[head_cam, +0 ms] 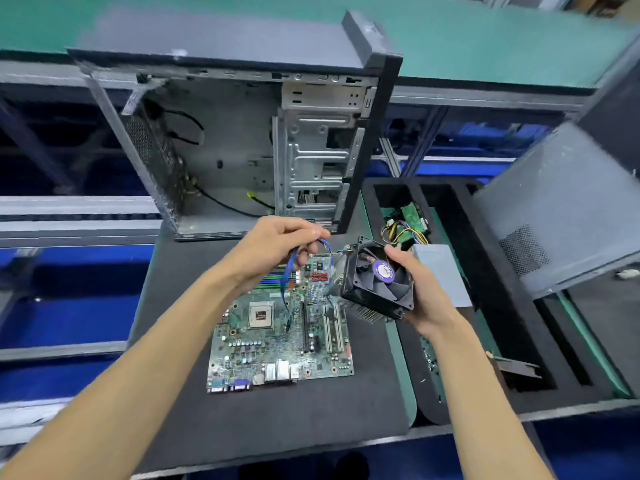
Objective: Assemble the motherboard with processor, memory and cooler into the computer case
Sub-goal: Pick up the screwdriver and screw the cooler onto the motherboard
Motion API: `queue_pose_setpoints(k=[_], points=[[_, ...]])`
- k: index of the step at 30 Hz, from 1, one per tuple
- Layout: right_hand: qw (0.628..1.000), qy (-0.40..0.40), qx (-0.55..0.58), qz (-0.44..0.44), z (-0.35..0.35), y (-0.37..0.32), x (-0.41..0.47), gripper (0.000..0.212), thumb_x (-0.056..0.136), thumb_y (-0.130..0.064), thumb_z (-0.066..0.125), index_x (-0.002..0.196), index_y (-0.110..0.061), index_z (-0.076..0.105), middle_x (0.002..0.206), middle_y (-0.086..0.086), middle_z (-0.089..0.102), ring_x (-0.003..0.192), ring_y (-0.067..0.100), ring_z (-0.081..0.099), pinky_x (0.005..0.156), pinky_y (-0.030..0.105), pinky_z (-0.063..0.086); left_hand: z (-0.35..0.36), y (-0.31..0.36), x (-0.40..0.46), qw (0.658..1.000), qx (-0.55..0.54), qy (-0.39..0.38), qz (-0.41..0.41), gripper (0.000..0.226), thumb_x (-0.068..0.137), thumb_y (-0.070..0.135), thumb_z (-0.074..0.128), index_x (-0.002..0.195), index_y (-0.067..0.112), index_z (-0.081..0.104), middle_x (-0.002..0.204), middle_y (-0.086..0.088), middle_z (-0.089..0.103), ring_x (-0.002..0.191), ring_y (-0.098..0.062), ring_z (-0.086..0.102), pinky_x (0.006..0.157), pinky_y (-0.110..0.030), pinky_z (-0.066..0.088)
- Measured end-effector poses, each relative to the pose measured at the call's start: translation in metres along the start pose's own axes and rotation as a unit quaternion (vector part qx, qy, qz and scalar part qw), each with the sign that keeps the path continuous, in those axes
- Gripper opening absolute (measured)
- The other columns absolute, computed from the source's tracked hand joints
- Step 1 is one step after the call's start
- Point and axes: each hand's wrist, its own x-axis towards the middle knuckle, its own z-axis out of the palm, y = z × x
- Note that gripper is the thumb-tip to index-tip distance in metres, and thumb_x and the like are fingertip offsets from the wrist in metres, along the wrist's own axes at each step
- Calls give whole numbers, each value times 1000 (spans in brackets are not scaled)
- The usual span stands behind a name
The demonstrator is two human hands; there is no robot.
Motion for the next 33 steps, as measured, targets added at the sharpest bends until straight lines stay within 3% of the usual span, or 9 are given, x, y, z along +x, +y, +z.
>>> queue_pose_setpoints(k=[4,8,13,16,19,22,26,30,33], points=[[1000,23,7,-9,-8,-1,-12,39,76,-45,81,106,-20,80,116,8,75,102,22,73,80,30,58,14,0,7,1000,-21,-2,13,20,99,17,59,100,18,79,73,0,62,57,-10,45,51,-20,38],[997,53,-61,14,-23,-6,-19,44,74,-50,80,104,-19,80,113,11,75,98,25,74,82,30,58,36,0,14,999,2,-38,17,17,94,16,67,106,21,76,70,4,52,62,-13,36,57,-25,34],[990,90,-104,16,-46,-5,-31,43,76,-53,74,107,-24,79,114,9,75,102,23,74,94,36,54,68,-11,33,969,239,22,59,6,91,15,69,95,19,73,63,8,63,49,-14,55,48,-27,47],[992,99,-79,-5,-64,-7,-41,40,77,-51,74,107,-24,80,115,8,75,102,22,73,89,32,56,85,-18,41,921,376,-15,99,5,92,24,69,92,22,73,74,16,65,64,-3,60,65,-26,51],[991,118,-65,-8,-83,-11,-50,41,81,-48,73,108,-18,79,113,11,75,100,23,74,79,26,57,106,-22,51,883,450,-69,115,12,96,27,64,101,21,74,91,9,69,83,-5,61,82,-25,48],[989,135,-57,-14,-103,-13,-58,43,80,-50,72,106,-16,79,111,12,76,97,23,73,85,31,53,129,-19,61,900,419,-65,100,13,97,26,61,101,20,72,83,11,64,78,-6,61,79,-28,49],[989,128,-71,-1,-127,-16,-71,45,82,-51,71,110,-17,79,113,12,75,104,26,73,98,37,50,162,-10,78,929,350,-2,125,15,97,25,62,100,18,75,97,6,53,95,-8,53,81,-17,41],[983,147,-110,27,-150,-18,-84,46,81,-54,69,107,-17,79,109,11,77,103,27,73,100,37,49,196,5,91,952,258,52,156,15,96,27,61,93,24,75,83,20,65,75,0,55,67,-14,39],[978,163,-121,54,-168,-18,-95,49,77,-57,71,102,-16,80,107,13,76,101,31,73,97,36,50,215,10,103,973,166,68,144,16,96,23,58,90,25,72,64,18,61,60,-11,55,59,-21,47]])
